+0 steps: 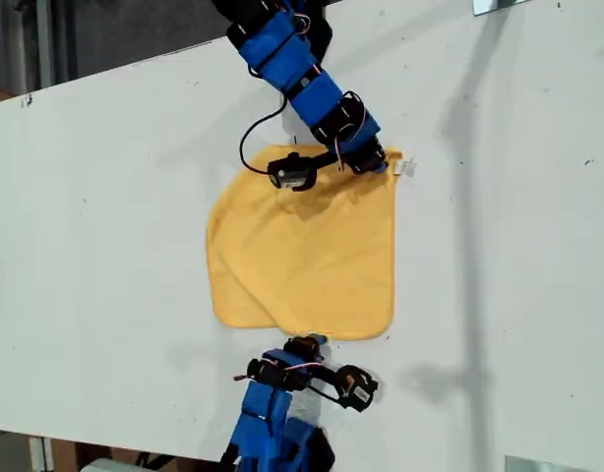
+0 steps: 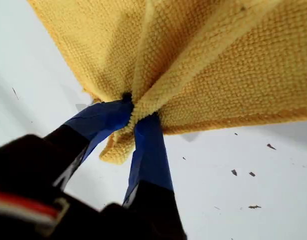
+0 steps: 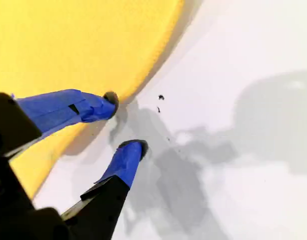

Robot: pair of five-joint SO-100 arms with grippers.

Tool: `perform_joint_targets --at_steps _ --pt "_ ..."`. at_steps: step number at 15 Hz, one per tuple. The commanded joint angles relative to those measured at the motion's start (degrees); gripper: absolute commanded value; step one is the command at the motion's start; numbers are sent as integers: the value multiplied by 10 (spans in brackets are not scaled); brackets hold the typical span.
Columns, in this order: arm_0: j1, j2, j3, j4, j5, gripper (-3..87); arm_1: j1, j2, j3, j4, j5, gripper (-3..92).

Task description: Grasp corners of a square towel and fold twice.

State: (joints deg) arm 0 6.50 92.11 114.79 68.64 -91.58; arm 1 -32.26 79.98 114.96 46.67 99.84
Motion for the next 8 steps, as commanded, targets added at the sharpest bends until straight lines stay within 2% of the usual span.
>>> perform_joint_targets --at_steps 1,4,8 --pt "58 -50 -142 11 0 173 -14 3 -8 8 -4 -1" --pt "103 -67 -148 -38 -23 186 -15 4 -8 8 -5 -1" --pt "158 -112 -154 -32 -101 198 -18 8 -8 11 -5 -1"
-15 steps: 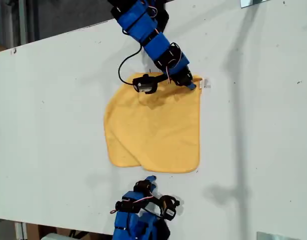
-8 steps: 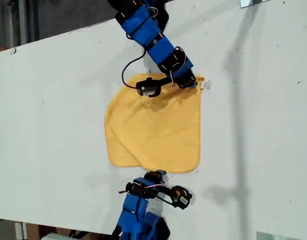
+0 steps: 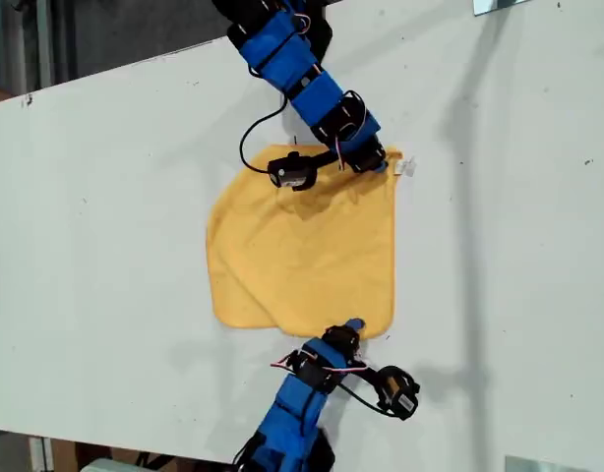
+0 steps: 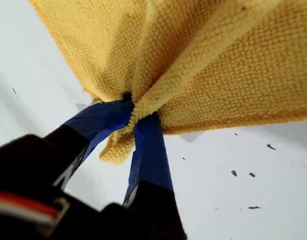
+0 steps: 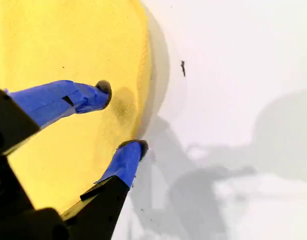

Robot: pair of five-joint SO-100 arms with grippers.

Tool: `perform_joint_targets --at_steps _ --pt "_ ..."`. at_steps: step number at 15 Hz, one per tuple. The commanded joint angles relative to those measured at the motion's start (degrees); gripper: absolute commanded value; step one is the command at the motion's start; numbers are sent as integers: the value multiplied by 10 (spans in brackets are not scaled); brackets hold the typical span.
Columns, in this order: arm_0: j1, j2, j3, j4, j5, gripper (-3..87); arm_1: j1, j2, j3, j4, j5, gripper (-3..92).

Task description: Grasp corners of a square towel and fold twice.

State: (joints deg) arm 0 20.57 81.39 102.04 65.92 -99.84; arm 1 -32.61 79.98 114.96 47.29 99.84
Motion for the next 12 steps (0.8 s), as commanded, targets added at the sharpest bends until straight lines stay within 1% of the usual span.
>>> perform_joint_targets --at_steps 1,4,5,6,7,8,9,11,12 --pt "25 -26 -41 -10 -21 200 -14 11 -8 4 -5 -1" --pt "45 -112 -118 -24 -27 201 -14 17 -8 10 -5 -1" --pt "50 -142 -134 -40 -26 176 -14 19 -8 13 -5 -1" --pt "54 -177 -157 -51 -22 1 -14 22 -8 16 -5 -1" --pt "57 -207 -194 -49 -12 -4 -14 23 -9 17 -5 -1" --pt "60 -229 -237 -26 -7 -4 -14 24 -13 22 -5 -1" --pt "60 -241 -281 14 -3 -4 -14 25 -26 39 -6 -1" --pt "57 -242 -355 89 16 -4 -9 43 -62 98 -15 -1" --pt "54 -242 -389 116 34 -4 -4 61 -74 124 -22 -1"
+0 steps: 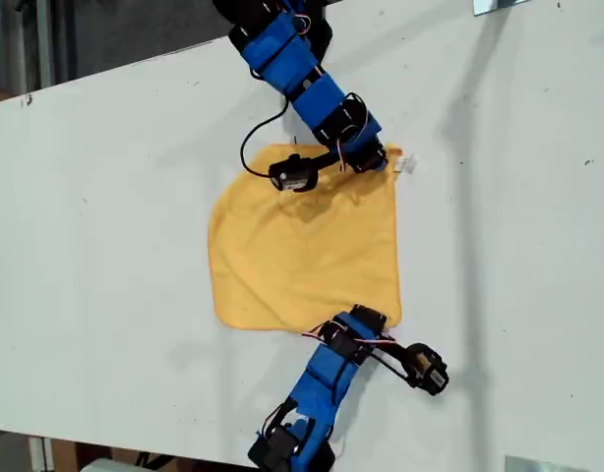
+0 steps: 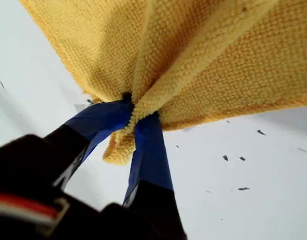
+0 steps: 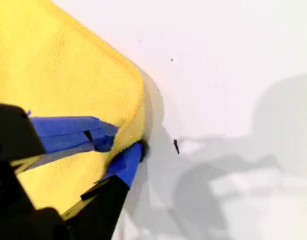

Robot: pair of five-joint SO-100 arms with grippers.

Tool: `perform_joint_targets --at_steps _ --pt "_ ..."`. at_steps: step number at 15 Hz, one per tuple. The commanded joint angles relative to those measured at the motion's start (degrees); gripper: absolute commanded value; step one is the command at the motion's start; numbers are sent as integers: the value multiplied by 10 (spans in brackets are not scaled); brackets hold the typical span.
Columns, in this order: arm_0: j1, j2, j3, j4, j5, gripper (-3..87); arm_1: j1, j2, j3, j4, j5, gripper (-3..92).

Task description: Grasp corners of a square towel and fold twice.

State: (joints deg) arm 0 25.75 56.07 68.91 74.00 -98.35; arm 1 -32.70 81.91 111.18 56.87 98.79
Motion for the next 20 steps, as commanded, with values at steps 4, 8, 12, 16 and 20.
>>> perform_joint_targets --at_steps 4,8,12,16,20 --pt "-18 28 -151 123 75 -4 54 136 -65 154 -26 0" --pt "-83 96 -149 152 163 -4 162 227 -67 176 -120 0" --pt "-198 227 -127 196 279 -4 302 342 -83 205 -234 0" --pt "-355 329 -44 206 364 -4 488 307 -179 230 -374 0" --pt "-535 393 61 156 435 -4 631 265 -225 226 -465 0"
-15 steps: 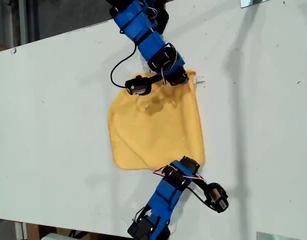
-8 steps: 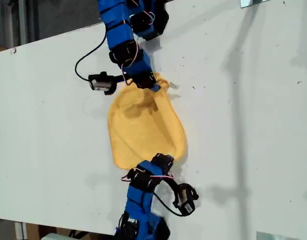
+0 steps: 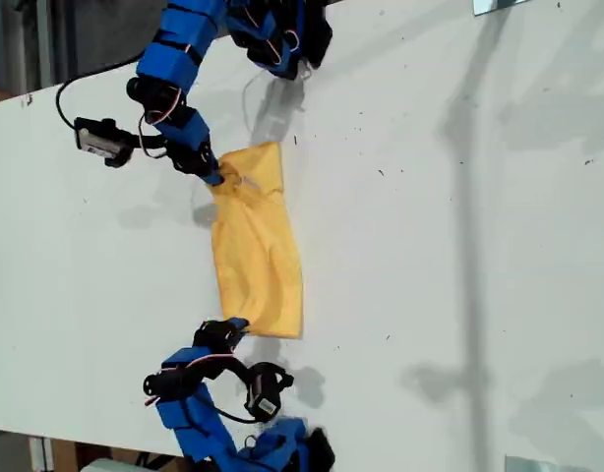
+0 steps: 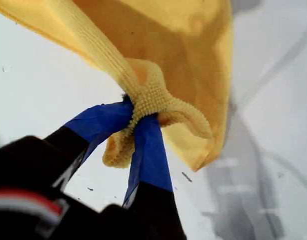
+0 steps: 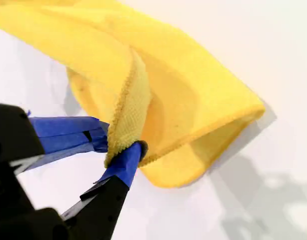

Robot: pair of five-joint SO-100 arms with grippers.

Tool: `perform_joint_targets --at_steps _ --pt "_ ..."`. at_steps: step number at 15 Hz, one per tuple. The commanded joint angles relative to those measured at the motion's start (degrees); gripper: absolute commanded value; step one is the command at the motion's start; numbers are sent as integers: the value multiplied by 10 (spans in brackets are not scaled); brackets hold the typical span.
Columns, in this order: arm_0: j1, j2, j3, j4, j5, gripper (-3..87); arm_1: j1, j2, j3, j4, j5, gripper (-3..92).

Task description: Grasp corners of a square towel and fold twice.

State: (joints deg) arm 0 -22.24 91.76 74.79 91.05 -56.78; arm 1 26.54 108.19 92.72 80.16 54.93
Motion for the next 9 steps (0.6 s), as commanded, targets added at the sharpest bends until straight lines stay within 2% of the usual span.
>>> perform_joint_targets --at_steps 1,6,9 --pt "-94 33 2 -23 38 -4 68 0 -40 -18 -42 0" --pt "-250 -25 -11 -61 98 -4 171 -65 -59 -83 -98 0" --pt "-277 -58 -69 -41 116 -4 215 -137 -134 -65 -130 0"
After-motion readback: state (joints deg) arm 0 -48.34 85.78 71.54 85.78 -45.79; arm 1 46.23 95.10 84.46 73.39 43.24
